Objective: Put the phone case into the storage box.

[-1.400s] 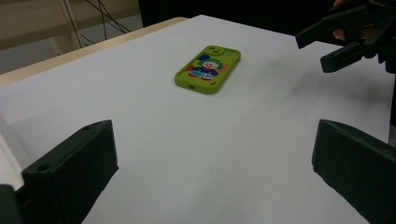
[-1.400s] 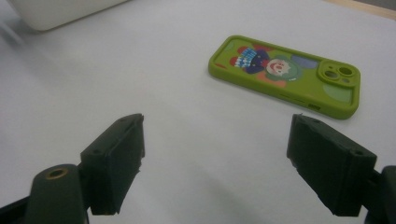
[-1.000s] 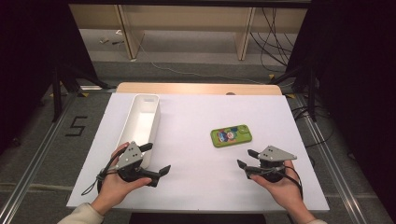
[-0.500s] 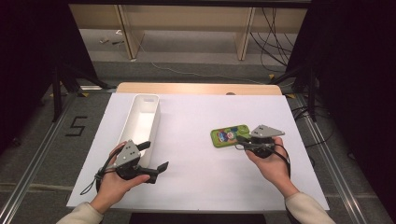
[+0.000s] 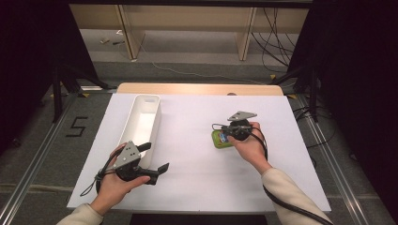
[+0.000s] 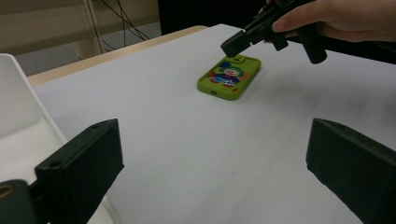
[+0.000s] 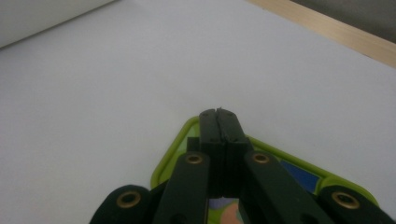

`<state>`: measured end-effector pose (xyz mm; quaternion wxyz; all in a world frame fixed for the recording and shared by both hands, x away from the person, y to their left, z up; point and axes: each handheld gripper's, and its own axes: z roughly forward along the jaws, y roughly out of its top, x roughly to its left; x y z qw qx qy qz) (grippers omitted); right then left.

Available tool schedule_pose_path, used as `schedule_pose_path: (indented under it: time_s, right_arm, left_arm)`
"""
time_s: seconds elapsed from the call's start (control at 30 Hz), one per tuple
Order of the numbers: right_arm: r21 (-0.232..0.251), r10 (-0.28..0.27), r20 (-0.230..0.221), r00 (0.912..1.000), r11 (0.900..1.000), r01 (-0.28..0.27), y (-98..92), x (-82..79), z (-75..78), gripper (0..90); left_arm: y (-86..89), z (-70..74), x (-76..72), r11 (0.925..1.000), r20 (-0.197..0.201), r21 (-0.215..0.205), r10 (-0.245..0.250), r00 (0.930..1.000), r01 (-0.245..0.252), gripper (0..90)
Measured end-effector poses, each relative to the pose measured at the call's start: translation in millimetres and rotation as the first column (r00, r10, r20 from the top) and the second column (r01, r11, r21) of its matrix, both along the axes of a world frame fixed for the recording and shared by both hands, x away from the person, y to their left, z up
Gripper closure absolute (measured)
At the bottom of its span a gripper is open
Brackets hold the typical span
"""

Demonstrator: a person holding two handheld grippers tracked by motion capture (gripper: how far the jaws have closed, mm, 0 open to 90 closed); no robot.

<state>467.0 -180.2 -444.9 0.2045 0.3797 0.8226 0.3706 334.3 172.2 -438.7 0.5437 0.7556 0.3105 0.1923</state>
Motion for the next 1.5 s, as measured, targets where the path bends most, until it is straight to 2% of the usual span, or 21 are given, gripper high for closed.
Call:
schedule_pose_path:
  time_s: [0.1, 0.17, 0.27, 0.57, 1.0, 1.27, 1.5]
  right_arm:
    - [-0.024, -0.012, -0.021, 0.9997, 1.0, 0.012, 10.6, 13.9, -8.0, 90.0]
    - [-0.03, -0.018, -0.025, 0.9995, 0.999, 0.017, 12.1, 16.2, -9.0, 90.0]
    - [-0.045, -0.037, -0.045, 0.9983, 0.998, 0.035, 18.5, 29.2, -12.6, 90.0]
    - [-0.085, -0.068, -0.08, 0.9945, 0.994, 0.061, 27.7, 47.8, -20.1, 90.0]
    - [-0.13, -0.084, -0.116, 0.9897, 0.989, 0.068, 35.7, 55.5, -30.3, 90.0]
    - [-0.141, -0.079, -0.139, 0.9871, 0.988, 0.059, 37.2, 56.8, -28.5, 90.0]
    - [-0.148, -0.068, -0.168, 0.9835, 0.988, 0.043, 39.2, 51.6, -26.6, 90.0]
  left_arm:
    - [0.0, -0.3, -0.3, 1.0, -0.005, 0.001, -0.002, 1.0, 0.002, 3.2]
    - [0.2, -0.3, -0.3, 1.0, -0.004, 0.0, -0.003, 1.0, 0.003, 3.2]
    - [0.4, -0.4, -0.4, 1.0, -0.005, -0.002, -0.002, 1.0, 0.002, 3.2]
    - [-0.4, -0.7, -0.5, 1.0, -0.005, 0.0, -0.006, 1.0, 0.006, 3.2]
    - [-1.0, -1.2, -0.6, 1.0, -0.008, 0.001, -0.01, 0.9999, 0.01, 3.2]
    - [-1.4, -1.5, -0.6, 0.9999, -0.004, 0.003, -0.012, 0.9999, 0.012, 3.2]
    - [-1.4, -1.5, -0.8, 0.9999, -0.004, 0.004, -0.012, 0.9999, 0.012, 3.2]
